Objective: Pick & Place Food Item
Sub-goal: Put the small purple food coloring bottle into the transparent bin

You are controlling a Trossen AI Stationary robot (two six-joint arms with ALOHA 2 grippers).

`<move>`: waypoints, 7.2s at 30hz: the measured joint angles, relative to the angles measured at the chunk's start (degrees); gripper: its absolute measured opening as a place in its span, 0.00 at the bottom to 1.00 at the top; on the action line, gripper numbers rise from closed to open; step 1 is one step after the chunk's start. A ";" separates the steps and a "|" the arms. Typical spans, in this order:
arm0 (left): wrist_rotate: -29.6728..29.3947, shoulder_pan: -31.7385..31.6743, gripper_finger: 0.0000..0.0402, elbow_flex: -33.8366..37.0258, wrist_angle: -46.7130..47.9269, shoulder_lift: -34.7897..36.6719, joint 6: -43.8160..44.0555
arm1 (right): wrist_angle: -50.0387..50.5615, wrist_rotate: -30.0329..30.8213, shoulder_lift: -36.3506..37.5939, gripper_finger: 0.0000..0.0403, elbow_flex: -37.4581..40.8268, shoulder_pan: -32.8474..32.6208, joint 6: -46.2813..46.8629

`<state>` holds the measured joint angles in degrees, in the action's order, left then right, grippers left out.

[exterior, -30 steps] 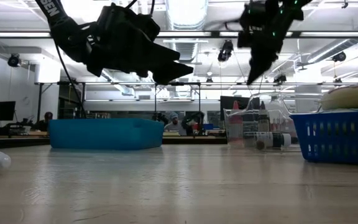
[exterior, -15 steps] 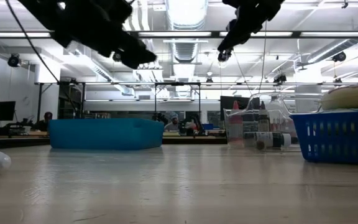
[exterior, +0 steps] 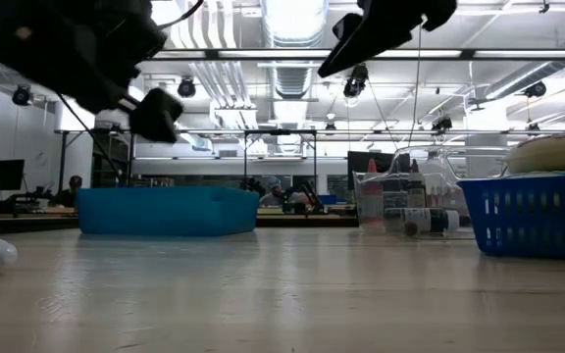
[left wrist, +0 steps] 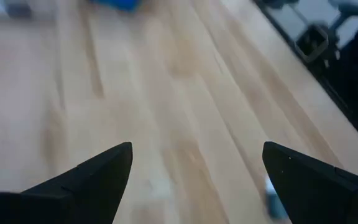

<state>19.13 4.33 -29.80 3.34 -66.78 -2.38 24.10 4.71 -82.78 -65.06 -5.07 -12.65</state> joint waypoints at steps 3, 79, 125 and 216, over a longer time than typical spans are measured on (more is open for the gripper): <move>-1.60 3.19 0.91 1.17 0.97 -0.61 2.87 | -4.48 0.08 0.30 0.56 1.92 -2.21 1.50; -25.52 33.52 0.46 -4.68 3.12 -23.11 30.09 | -6.53 17.95 0.42 0.56 7.13 -15.42 11.20; -33.60 33.61 0.11 -4.57 0.82 -23.17 26.23 | -6.53 17.70 0.42 0.56 7.13 -15.44 11.66; -23.36 2.59 0.09 -7.48 -37.62 -23.54 -11.16 | -35.51 8.26 -2.90 0.56 16.53 -7.05 4.17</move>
<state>-4.23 6.92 -37.28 -34.28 -90.32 -13.54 -11.41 12.97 -85.68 -48.53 -12.12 -8.48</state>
